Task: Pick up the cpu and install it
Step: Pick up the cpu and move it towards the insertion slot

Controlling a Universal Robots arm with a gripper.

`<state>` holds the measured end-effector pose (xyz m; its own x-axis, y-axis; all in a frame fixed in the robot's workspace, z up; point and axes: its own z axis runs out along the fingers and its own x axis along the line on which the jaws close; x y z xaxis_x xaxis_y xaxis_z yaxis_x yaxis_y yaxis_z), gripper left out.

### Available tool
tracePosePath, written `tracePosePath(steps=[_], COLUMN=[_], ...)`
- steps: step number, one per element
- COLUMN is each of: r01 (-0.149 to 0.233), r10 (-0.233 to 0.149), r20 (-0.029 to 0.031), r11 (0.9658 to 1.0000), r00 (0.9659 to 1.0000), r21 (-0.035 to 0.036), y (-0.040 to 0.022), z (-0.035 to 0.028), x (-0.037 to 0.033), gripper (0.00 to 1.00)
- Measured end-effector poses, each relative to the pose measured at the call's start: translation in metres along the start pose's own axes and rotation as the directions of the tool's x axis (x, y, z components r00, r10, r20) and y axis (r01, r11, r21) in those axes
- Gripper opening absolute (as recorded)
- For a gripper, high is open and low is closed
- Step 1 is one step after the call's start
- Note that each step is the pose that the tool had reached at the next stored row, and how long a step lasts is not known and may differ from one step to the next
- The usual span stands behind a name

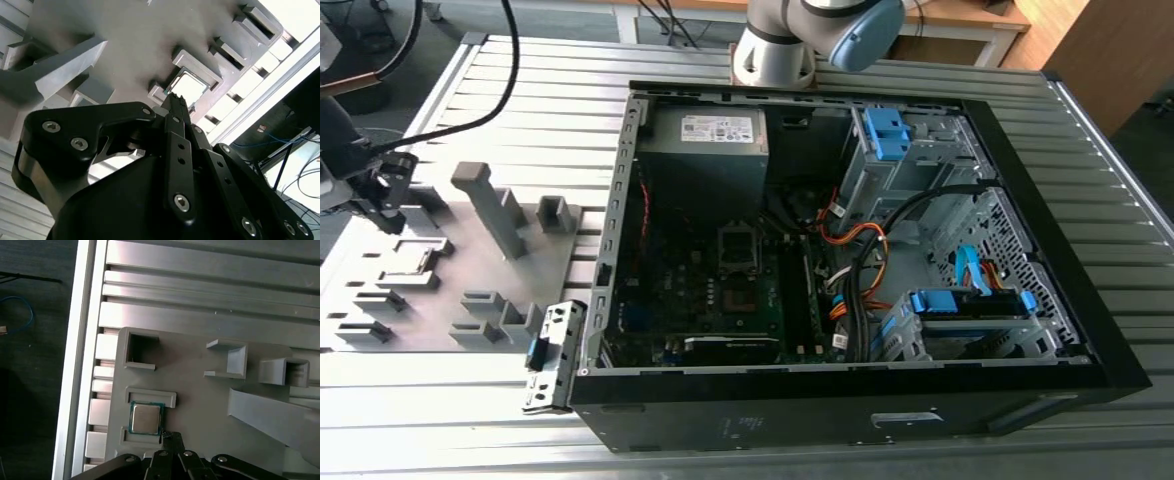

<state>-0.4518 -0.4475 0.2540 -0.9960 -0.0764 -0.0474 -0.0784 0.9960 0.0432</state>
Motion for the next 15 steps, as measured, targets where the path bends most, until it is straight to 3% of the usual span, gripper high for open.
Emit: tracePosePath(steps=[10, 15], r01=[-0.051, -0.14], r10=[0.051, 0.14], r20=[0.001, 0.0052], r11=[0.9987, 0.9901], r00=[0.9987, 0.9901], r21=[0.0044, 0.0083], y=[-0.0005, -0.0007], z=[0.0173, 0.0223], x=[0.0042, 0.0044], gripper=[0.11, 0.11])
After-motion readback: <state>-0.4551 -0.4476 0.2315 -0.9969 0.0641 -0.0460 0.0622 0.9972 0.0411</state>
